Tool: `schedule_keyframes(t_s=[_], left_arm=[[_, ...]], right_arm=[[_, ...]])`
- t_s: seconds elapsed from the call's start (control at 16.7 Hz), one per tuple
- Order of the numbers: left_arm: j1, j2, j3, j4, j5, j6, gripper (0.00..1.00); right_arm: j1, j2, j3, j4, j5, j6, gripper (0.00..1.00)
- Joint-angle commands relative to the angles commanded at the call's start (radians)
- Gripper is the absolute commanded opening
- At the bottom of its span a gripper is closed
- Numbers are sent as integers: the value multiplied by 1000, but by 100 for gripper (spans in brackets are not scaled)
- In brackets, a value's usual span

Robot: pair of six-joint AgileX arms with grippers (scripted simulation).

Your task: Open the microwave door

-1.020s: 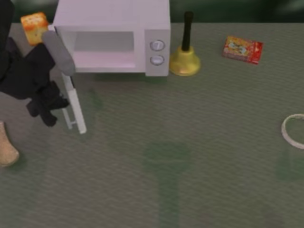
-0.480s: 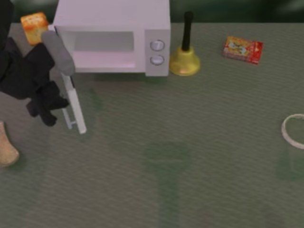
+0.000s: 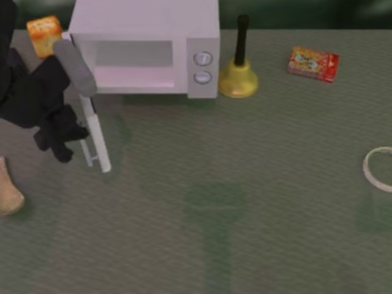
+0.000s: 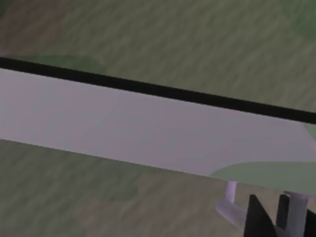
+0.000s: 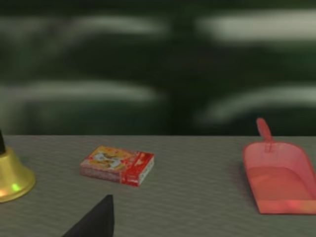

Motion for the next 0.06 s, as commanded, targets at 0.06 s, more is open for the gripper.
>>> schedule_keyframes(t_s=[0.06], left_arm=[[0, 0, 0, 0, 0, 0, 0]], right_arm=[[0, 0, 0, 0, 0, 0, 100]])
